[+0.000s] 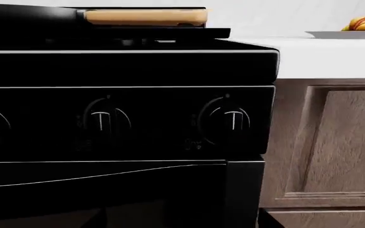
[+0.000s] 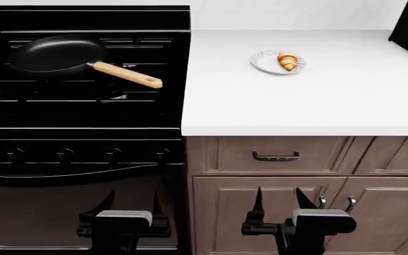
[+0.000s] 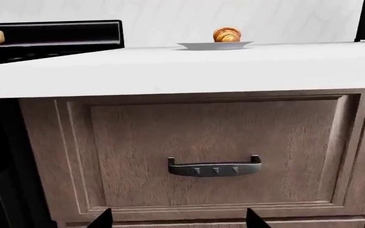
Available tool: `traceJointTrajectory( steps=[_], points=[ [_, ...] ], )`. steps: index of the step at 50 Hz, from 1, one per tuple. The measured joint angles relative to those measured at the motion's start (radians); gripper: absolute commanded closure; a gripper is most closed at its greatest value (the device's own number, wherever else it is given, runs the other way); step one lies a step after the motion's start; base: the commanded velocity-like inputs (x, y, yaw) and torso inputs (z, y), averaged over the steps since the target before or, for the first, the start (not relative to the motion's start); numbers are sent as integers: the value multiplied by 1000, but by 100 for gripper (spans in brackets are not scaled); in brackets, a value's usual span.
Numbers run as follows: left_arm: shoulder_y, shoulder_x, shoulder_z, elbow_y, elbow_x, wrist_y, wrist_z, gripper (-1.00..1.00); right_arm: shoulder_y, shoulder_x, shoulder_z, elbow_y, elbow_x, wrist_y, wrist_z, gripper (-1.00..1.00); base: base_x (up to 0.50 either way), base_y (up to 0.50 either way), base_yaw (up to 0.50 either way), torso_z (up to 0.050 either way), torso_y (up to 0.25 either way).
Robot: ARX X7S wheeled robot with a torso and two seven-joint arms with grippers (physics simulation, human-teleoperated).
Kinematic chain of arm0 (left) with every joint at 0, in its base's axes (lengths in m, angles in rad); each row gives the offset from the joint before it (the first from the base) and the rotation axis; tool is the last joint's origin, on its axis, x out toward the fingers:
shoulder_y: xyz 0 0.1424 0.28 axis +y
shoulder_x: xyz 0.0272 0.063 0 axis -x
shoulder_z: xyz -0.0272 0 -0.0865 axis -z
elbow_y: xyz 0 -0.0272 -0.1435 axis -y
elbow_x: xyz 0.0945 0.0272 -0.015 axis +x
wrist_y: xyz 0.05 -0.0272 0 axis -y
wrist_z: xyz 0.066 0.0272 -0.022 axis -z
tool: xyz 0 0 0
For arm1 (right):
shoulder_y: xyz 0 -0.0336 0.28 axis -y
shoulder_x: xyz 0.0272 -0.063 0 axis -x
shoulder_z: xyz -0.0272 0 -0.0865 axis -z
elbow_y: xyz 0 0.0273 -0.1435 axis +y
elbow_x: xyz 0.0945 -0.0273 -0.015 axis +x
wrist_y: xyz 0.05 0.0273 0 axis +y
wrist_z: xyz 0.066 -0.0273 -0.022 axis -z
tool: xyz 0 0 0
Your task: Pick the croissant and place it on the pan. Then turn on the stove to warm the croissant.
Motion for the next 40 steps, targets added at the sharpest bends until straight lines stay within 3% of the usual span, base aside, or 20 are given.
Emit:
traceJointTrajectory(
  steps=[16, 21, 40],
  points=[
    [-1, -17, 19, 4, -16, 1, -25, -100, 0, 19, -22, -4, 9, -7, 24, -100, 76, -500, 0, 0, 0],
    [0, -20, 27, 10, -21, 1, -30, -100, 1, 27, -30, -4, 4, -13, 30, -100, 2, -15, 0, 0, 0],
    [2, -39, 51, 64, -23, -43, -62, -100, -6, 46, -63, -66, 4, -3, 50, -100, 0, 0, 0, 50, 0]
  ],
)
